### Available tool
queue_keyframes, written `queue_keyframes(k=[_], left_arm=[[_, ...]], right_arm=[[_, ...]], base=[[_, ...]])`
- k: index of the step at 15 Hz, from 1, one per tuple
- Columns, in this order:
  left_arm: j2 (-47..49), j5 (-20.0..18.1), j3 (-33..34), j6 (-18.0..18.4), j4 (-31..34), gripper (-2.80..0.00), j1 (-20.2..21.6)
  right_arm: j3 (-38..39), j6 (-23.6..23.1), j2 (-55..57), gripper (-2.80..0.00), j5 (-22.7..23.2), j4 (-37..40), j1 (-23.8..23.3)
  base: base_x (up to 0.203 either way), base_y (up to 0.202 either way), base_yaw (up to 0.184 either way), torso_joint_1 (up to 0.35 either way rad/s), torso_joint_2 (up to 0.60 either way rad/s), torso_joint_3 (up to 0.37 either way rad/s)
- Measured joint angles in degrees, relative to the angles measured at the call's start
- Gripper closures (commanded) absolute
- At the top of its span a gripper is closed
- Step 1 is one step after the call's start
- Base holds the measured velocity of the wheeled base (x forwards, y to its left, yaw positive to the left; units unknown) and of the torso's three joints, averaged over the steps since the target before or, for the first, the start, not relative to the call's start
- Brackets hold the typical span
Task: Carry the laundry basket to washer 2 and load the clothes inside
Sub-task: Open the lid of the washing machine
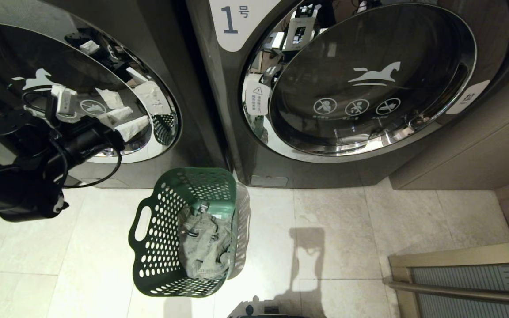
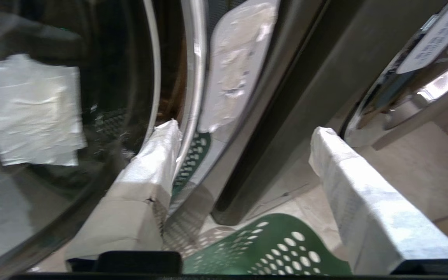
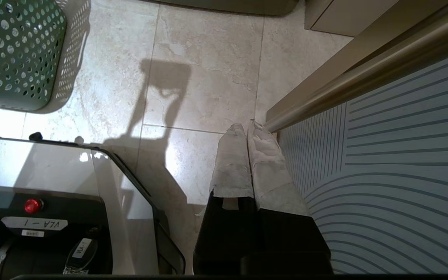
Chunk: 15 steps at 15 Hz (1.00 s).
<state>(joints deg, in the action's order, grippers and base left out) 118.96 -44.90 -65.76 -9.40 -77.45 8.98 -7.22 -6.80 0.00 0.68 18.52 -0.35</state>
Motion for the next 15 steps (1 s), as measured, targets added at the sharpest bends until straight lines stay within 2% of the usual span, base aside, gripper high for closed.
queue_keyframes(k=[3, 6, 8, 15], left_arm=[[0.87, 0.04, -0.76, 2.87, 0.02, -2.8, -0.15], [1.59, 0.22, -1.61, 8.3, 0.02, -2.8, -0.12], [1.8, 0.28, -1.79, 10.33, -0.19, -2.8, -0.22], [2.26, -0.06, -3.24, 9.39, -1.25, -2.8, -1.09]], right_arm=[[0.0, 0.0, 0.0, 0.0, 0.0, 0.0, 0.0], [0.0, 0.0, 0.0, 0.0, -0.01, 0.0, 0.0], [0.0, 0.0, 0.0, 0.0, -0.01, 0.01, 0.0], [0.0, 0.0, 0.0, 0.0, 0.0, 0.0, 0.0]], base=[[0.0, 0.0, 0.0, 0.0, 0.0, 0.0], [0.0, 0.0, 0.0, 0.0, 0.0, 0.0], [0.0, 0.0, 0.0, 0.0, 0.0, 0.0], [0.0, 0.0, 0.0, 0.0, 0.0, 0.0]])
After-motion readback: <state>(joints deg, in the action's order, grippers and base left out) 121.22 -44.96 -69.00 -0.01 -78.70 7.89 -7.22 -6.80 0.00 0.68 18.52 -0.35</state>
